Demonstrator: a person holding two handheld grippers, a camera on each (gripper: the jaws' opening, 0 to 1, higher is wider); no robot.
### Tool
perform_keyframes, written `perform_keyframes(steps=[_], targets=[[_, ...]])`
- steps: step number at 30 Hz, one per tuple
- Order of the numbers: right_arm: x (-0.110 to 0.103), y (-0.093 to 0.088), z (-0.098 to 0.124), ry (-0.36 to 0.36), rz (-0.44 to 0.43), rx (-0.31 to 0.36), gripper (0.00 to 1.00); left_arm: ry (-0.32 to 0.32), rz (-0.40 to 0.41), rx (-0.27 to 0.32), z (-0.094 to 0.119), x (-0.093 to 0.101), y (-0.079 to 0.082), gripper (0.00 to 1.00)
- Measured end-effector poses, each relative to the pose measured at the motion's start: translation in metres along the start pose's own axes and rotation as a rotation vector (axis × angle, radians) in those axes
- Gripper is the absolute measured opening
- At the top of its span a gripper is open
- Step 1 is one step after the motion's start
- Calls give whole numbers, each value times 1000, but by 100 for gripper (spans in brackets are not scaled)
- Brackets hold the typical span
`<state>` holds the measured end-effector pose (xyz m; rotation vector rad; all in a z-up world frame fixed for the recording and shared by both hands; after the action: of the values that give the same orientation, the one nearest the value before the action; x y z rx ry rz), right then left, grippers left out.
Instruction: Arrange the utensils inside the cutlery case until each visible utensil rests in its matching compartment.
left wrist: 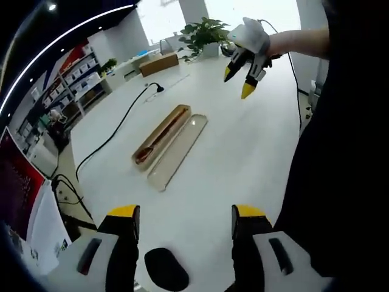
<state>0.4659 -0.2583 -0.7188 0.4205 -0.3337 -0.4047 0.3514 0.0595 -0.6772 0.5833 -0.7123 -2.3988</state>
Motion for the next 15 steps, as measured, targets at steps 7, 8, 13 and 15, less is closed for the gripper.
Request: perform_keyframes(steps=[7,8,13,15], targets=[[14,-22,16,-30,16,-9,49,1,-6,-14,0,-5,-3,63],[13,-24,16,-26,-5,-4,49,3,-9,-12,-1,-6,-2,63],[3,-20,11,-5,11,7,49,2,-14,2,-4,-11,5,63],[0,-19,5,3,16,8,49,-9,-23,-9,-7,-10,3,63]])
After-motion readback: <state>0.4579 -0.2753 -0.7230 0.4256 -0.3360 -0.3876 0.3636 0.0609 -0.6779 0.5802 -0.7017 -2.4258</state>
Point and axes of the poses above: the point that each gripper's makers call its tool centre point, and the gripper's own axes: z roughly backward along the fingers, x roughly to its right, y roughly out of its top, the point moved 3 cm from there along z, roughly backward along the fingers
